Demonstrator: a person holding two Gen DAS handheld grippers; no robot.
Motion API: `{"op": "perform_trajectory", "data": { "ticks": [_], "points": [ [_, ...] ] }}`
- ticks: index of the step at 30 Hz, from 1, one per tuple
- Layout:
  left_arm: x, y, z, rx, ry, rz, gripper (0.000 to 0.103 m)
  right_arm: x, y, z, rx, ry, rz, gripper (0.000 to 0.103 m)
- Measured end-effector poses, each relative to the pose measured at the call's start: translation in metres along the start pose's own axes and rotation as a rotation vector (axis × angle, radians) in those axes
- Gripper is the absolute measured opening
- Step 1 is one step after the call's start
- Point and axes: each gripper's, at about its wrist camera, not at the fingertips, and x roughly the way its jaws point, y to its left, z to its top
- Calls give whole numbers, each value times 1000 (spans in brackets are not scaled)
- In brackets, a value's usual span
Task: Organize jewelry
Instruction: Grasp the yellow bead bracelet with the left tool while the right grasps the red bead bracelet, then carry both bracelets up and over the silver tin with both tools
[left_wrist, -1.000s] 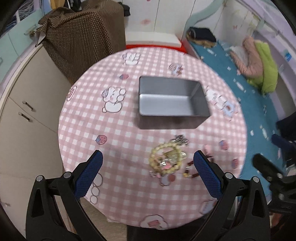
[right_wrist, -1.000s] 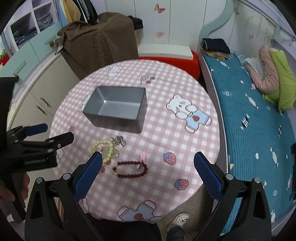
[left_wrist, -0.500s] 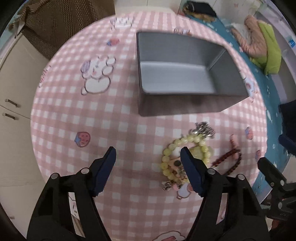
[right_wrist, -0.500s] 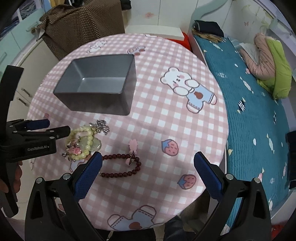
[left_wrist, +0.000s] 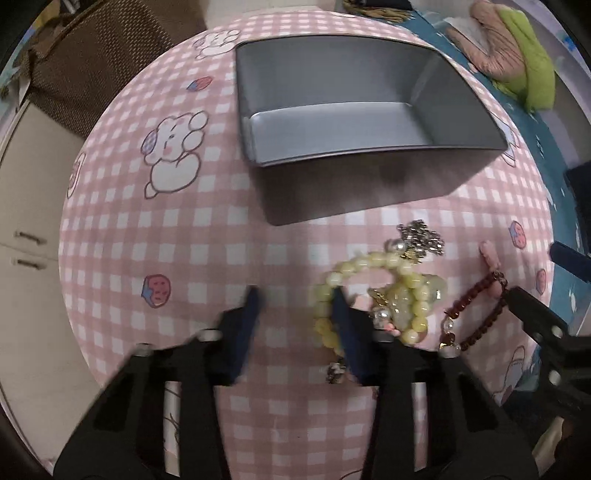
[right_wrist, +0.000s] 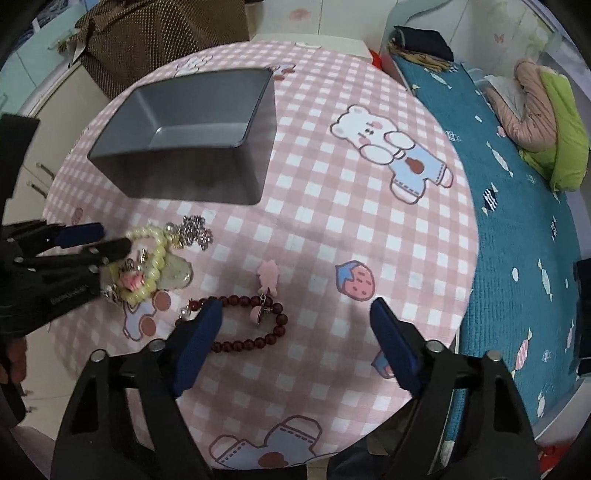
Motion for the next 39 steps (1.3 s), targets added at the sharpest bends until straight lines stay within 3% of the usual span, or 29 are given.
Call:
{"op": "perform_trajectory", "data": {
  "ticks": [1,4,10,15,16,17,23,39],
  "points": [
    [0,-3,1,5,5,-1,9,2,0,0,-4,6,4,73],
    [0,0,5,-19,21,-35,9,5,0,-3,-15,18,0,72],
    [-13,25,12,-117,19,-94,9,21,-5,-13,13,68,11,57],
    [-35,27,13,-137,-13,-129,9,20,-2,-19,-27,24,11,44],
    [-40,28,12,-141,-20,-137,9,19,-2,-18,-31,21,10,28],
    [-43,28,12,-146,-25,-144,9,18,-1,-17,-38,20,7,7],
    [-70,30,11,-164,-74,-190,9,11,-4,-13,-1,30,41,7],
    [-115,33,14,-205,-170,-222,9,-74,-5,31,-19,-193,94,6]
  ]
}}
